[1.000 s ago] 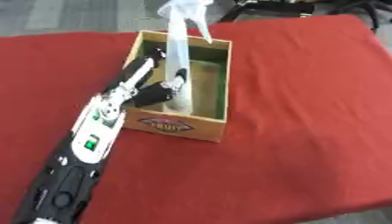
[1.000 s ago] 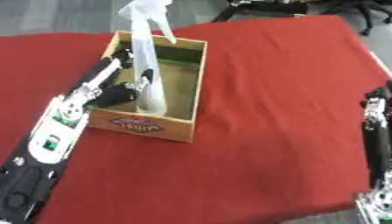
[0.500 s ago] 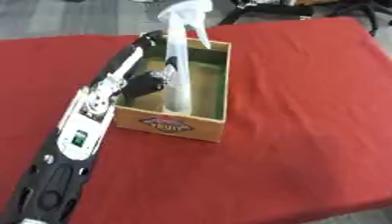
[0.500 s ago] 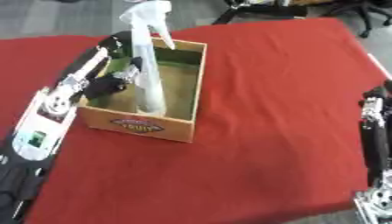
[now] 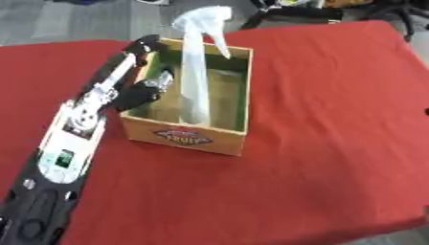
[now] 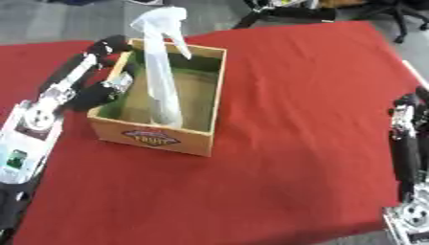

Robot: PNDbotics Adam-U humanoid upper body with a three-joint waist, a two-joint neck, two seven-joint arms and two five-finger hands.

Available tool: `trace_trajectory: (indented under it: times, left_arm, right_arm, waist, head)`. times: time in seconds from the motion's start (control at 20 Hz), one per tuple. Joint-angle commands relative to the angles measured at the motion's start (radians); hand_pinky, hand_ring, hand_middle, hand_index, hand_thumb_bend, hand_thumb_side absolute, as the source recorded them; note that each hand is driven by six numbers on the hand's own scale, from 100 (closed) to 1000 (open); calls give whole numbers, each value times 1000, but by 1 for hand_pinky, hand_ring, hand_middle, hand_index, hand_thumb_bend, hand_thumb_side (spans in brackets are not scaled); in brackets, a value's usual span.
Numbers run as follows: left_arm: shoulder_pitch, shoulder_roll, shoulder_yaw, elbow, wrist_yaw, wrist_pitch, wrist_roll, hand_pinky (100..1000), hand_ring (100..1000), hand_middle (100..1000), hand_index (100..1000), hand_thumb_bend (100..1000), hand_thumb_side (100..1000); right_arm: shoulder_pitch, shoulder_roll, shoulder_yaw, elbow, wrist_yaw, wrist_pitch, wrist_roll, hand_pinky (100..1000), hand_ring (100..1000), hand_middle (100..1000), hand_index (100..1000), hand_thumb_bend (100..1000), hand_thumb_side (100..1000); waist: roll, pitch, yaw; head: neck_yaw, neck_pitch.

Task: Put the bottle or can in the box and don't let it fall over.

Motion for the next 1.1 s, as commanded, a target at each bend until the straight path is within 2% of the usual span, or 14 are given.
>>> trace_trajectory:
  times: [0.05, 0.3, 0.5, 0.8, 1.1]
  left_arm:
    - [8, 43, 14, -69, 26, 6, 9, 938, 1000, 1000, 910, 100, 624]
    - [76, 85, 25, -123, 65, 29, 24, 933, 1000, 1000, 908, 100, 673]
    - [153, 118, 50, -178, 94, 33, 45, 934, 1000, 1000, 919, 100, 665]
    - [264, 163, 128, -301, 168, 27, 96, 923, 1000, 1000, 928, 100, 683]
    - [375, 196, 210, -405, 332, -15, 181, 867, 1000, 1000, 903, 100, 704]
  right_arm:
    - [0, -28, -14, -22, -2, -2, -8, 915, 705, 656, 881, 100, 781]
    - [4, -31, -18, -22, -3, -6, -12, 912, 705, 659, 880, 100, 777]
    - [9, -31, -21, -22, -2, -11, -13, 910, 705, 659, 880, 100, 776]
    - [11, -27, -25, -22, 3, -11, -19, 908, 704, 659, 879, 100, 777]
    - [10, -26, -27, -22, 10, -14, -16, 899, 705, 661, 880, 100, 778]
  waist:
    - [-1, -21, 4]
    - [-2, -25, 13]
    - [-4, -26, 17]
    - [-5, -22, 31]
    - [-7, -14, 46]
  head:
    - [-12, 3]
    - [-21, 5]
    - [-25, 4]
    - [-32, 1]
    - [-37, 2]
